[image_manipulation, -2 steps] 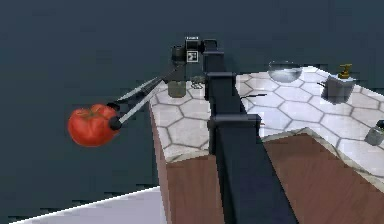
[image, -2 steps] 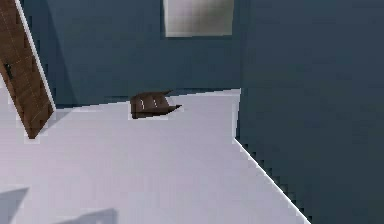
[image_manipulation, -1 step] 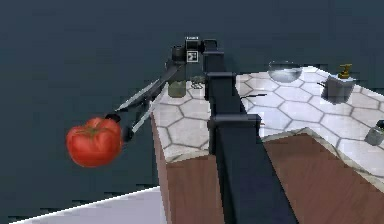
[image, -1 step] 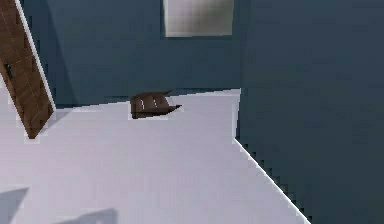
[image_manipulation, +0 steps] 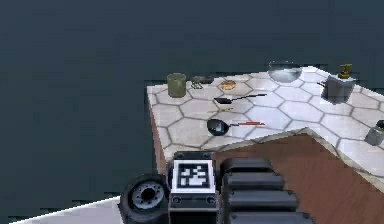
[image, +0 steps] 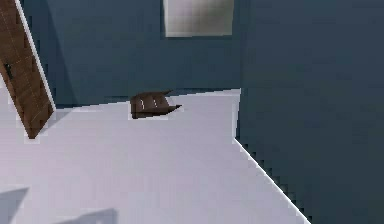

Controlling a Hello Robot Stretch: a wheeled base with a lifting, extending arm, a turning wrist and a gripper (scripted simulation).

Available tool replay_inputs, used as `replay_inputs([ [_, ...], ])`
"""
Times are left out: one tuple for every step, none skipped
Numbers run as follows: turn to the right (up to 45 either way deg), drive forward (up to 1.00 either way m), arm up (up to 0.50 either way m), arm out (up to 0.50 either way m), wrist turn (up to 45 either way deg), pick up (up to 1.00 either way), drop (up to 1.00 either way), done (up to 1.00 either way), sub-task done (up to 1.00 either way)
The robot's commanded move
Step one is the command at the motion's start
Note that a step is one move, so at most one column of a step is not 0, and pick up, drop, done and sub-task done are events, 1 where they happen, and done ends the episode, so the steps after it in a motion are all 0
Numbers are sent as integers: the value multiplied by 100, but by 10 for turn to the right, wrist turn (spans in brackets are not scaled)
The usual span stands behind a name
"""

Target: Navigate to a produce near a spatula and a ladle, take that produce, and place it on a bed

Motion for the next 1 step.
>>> replay_inputs([
  [-300,0,0,0,0,0,0,0,0],
])
